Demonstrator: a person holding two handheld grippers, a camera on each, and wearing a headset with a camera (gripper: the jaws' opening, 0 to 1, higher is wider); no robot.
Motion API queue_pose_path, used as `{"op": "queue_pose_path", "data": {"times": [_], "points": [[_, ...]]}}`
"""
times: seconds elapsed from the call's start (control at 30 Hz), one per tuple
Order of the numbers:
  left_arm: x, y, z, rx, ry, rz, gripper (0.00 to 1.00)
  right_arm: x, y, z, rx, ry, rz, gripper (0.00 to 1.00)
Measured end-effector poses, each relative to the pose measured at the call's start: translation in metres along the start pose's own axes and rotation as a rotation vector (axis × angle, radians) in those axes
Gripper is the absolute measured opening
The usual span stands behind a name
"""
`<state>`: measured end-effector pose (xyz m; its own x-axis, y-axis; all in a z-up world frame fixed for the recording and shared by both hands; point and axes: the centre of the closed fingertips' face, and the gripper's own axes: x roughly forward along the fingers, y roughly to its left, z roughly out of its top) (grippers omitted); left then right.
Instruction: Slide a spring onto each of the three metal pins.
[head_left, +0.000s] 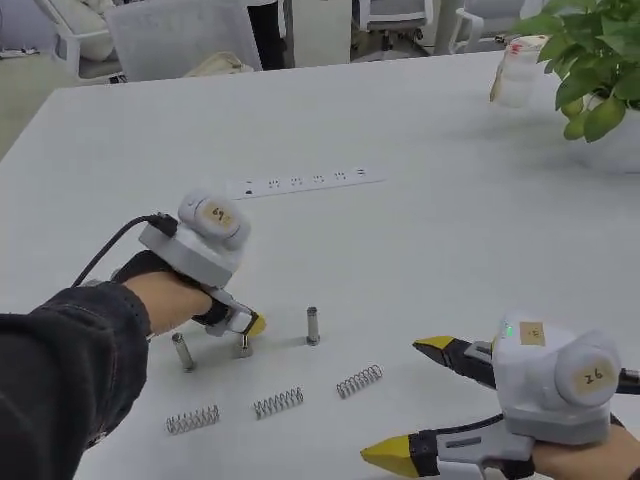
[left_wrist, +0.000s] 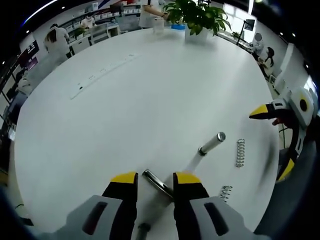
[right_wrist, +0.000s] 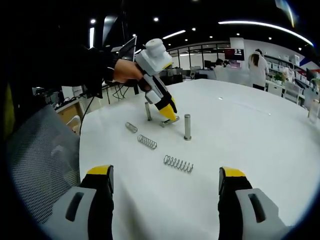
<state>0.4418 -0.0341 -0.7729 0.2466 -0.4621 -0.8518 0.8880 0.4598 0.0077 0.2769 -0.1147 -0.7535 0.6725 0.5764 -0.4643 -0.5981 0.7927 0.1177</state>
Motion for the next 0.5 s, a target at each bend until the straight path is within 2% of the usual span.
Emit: {"op": "queue_pose_path", "data": {"times": [0.3, 0.5], "points": [[0.0068, 0.0013, -0.0089, -0.036, 0.081, -0.002, 0.17, 0.0003, 0.0010, -0.0010, 0.003, -0.001, 0.001, 0.86], [0.0088, 0.0001, -0.0093, -0.038, 0.097, -0.005, 0.14, 0.0007, 0.0006, -0.0025, 0.004, 0.000, 0.002, 0.86]]}}
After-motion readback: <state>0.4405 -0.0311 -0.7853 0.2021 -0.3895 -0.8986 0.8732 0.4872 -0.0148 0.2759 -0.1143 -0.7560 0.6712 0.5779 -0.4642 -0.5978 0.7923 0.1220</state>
